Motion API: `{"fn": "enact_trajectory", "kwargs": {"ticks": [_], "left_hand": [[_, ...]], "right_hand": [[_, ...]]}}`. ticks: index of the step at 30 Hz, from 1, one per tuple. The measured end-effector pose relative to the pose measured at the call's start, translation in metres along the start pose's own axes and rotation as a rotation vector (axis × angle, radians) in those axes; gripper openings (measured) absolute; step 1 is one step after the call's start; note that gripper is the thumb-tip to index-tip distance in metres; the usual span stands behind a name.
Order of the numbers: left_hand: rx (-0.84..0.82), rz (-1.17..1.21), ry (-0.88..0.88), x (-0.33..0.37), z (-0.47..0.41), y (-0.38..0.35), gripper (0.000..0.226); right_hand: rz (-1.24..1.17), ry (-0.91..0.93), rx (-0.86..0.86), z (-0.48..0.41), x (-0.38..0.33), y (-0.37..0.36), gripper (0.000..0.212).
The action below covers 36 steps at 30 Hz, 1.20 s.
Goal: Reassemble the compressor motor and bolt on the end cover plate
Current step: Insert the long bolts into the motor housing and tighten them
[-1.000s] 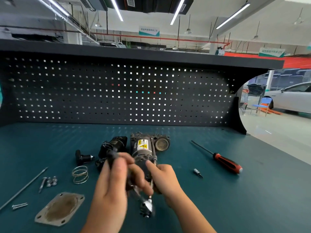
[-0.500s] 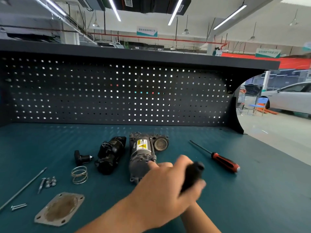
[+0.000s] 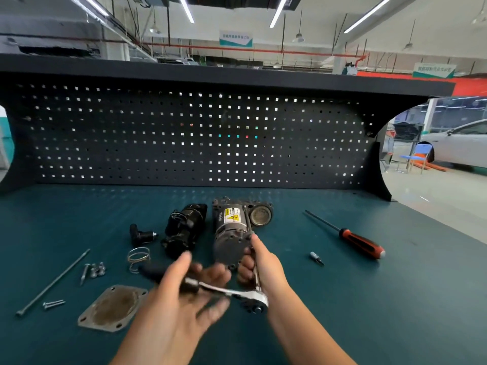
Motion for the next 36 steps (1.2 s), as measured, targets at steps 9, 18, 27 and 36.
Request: {"fn": "enact_trajectory", "kwargs": {"ticks": [9,18,27,36], "left_hand": [[-0.153,-0.459,0.176,-0.029,-0.002,0.005,0.013],[-0.252,-0.407,0.165,-0.031,-0.013,-0.016,0.034],[-0.330,-1.758,-0.310,-0.013,-0.022,-0.038,0.033],[-0.256,-2.078,-0.581,-0.031,-0.024,-0.038,0.053]], "right_hand": [[0.034,-0.044,-0.037,-0.004,-0.013,-0.016,0.041],[0.512,0.164,0.005,-0.008,-0.017,-0.005,0.050],[0.646,0.218,-0.039,-0.011,-0.019,0.001,0.042],[0.454,0.109,-0.088,-0.007,-0.030,0.006,0.050]]}}
Point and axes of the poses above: each hand's wrist, its own z-axis away from the middle knuckle, its own y-axis out of the back of the hand, x = y × z, the point moved 1 cm from there along -z, towards the middle knuckle, and after that the axes turned 3 degrees about -z, right-handed, at the moved point
